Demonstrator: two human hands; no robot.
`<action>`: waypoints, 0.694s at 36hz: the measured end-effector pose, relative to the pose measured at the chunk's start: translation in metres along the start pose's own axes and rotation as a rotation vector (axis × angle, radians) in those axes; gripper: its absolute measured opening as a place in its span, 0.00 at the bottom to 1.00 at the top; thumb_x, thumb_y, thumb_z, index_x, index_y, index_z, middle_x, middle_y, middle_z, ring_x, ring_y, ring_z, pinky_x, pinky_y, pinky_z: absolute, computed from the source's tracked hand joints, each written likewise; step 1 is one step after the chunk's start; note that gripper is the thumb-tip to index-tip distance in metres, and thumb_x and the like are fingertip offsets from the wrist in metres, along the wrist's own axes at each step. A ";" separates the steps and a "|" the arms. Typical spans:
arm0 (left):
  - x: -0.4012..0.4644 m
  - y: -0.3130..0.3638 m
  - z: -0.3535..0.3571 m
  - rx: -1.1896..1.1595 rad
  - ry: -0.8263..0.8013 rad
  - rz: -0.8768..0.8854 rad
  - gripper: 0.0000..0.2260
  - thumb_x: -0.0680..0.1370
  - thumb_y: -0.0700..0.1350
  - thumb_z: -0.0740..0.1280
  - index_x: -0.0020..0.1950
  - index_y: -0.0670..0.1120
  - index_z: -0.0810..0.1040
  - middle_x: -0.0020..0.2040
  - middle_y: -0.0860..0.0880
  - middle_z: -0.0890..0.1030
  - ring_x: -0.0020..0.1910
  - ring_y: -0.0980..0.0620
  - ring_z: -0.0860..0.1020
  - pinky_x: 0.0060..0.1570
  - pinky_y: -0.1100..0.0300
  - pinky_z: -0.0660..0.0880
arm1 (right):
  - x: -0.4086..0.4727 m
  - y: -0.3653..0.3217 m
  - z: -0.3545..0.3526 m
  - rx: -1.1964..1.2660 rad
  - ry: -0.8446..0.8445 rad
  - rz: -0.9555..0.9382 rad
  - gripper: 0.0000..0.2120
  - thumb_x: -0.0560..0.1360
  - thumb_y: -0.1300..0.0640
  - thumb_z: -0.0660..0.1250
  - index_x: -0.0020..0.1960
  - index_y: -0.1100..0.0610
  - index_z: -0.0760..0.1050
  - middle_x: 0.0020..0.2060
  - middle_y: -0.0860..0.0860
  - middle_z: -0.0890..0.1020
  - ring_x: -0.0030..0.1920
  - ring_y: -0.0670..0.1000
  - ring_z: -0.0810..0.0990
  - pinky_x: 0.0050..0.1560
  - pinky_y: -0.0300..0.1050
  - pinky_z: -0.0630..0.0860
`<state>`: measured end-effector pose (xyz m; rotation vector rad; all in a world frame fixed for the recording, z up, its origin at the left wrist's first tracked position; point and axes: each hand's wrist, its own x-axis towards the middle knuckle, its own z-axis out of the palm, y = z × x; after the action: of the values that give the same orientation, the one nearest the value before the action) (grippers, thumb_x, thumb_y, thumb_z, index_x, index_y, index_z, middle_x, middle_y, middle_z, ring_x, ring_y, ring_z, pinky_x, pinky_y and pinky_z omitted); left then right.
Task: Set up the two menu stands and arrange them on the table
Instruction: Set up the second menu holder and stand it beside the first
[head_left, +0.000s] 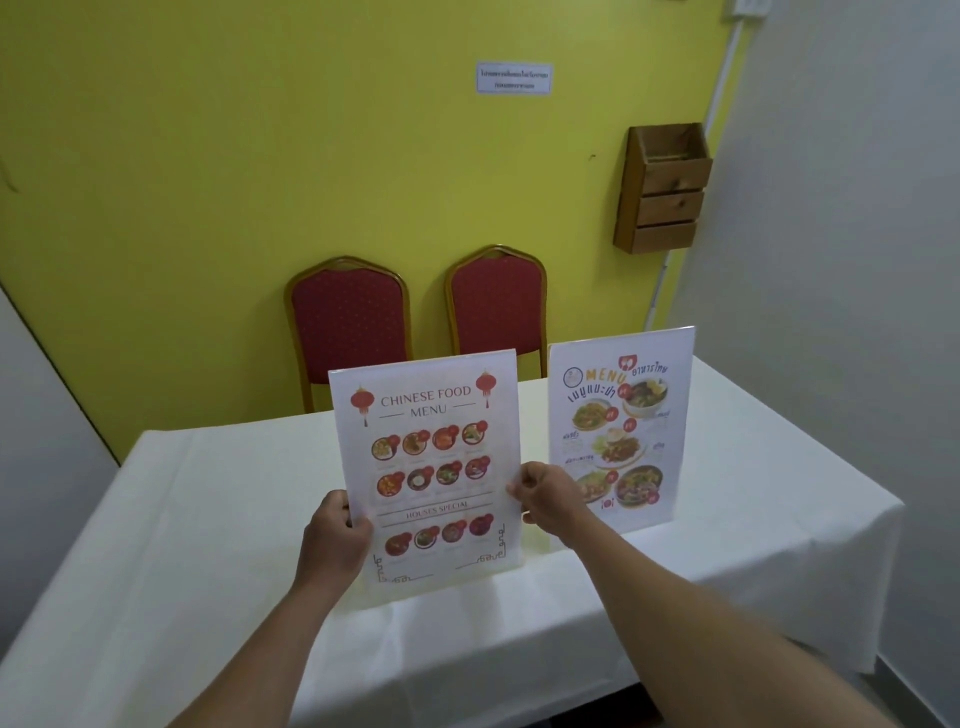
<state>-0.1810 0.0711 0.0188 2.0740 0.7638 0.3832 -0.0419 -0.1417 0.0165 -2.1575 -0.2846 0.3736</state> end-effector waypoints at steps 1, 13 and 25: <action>0.000 0.000 0.000 0.000 0.002 -0.002 0.04 0.77 0.38 0.61 0.50 0.42 0.73 0.48 0.42 0.80 0.42 0.43 0.78 0.34 0.58 0.74 | 0.000 0.000 0.000 -0.006 0.001 -0.002 0.08 0.75 0.55 0.65 0.45 0.60 0.77 0.47 0.58 0.84 0.49 0.61 0.82 0.51 0.60 0.80; -0.009 0.003 -0.005 0.013 -0.057 -0.051 0.06 0.75 0.38 0.62 0.52 0.44 0.74 0.52 0.42 0.81 0.43 0.44 0.79 0.37 0.56 0.76 | -0.001 -0.001 -0.005 0.024 -0.056 0.046 0.04 0.75 0.55 0.66 0.43 0.54 0.77 0.50 0.56 0.84 0.51 0.58 0.82 0.54 0.56 0.80; -0.020 -0.039 -0.024 0.070 -0.046 -0.238 0.06 0.72 0.41 0.69 0.47 0.43 0.74 0.43 0.42 0.80 0.54 0.41 0.80 0.51 0.56 0.70 | -0.028 0.027 -0.002 -0.040 -0.022 0.182 0.08 0.71 0.52 0.71 0.36 0.49 0.73 0.38 0.52 0.79 0.39 0.50 0.77 0.39 0.41 0.73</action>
<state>-0.2238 0.0905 0.0006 2.0198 0.9951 0.1779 -0.0650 -0.1681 0.0003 -2.2261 -0.1088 0.4992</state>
